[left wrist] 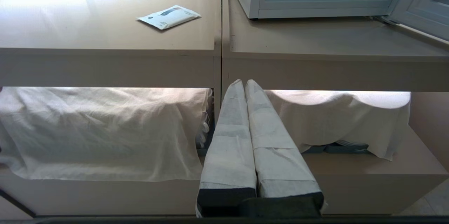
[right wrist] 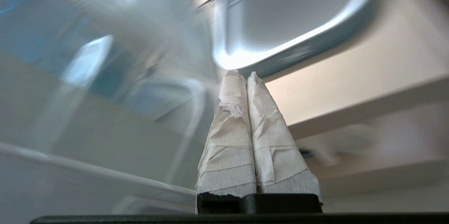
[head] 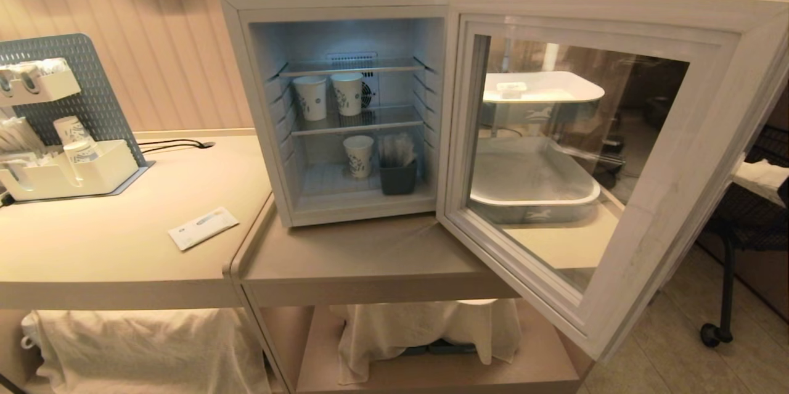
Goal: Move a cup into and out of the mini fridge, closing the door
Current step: Close the freezer door
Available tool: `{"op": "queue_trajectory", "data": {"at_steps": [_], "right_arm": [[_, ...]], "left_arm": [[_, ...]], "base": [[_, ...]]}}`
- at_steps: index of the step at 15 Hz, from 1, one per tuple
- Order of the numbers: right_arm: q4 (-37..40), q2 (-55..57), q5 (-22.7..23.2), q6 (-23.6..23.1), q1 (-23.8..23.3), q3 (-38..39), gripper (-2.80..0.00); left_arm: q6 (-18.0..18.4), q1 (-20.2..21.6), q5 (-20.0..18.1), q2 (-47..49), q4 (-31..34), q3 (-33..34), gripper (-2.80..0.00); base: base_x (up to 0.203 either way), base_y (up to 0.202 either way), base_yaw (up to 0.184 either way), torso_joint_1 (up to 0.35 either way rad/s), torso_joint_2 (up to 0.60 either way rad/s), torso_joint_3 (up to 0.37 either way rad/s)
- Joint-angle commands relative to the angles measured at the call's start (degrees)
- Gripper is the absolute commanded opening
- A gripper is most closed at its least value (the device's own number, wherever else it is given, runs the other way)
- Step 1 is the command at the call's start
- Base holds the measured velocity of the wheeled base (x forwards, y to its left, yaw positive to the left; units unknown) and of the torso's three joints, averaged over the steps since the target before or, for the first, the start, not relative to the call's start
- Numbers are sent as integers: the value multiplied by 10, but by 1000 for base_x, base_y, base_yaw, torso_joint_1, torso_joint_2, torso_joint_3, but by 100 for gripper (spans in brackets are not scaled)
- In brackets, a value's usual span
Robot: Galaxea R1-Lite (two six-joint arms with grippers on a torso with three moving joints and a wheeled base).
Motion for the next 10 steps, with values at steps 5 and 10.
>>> {"op": "queue_trajectory", "data": {"at_steps": [5,10], "right_arm": [[-186,81,357,20,45,53,-280],[-224,151,251,11,231,1,-280]], "left_arm": [[0,0,0,0,0,0,-280],[-1,0,0,1,0,0,-280]], "base": [[0,0,0,0,0,0],[0,0,0,0,0,0]]}}
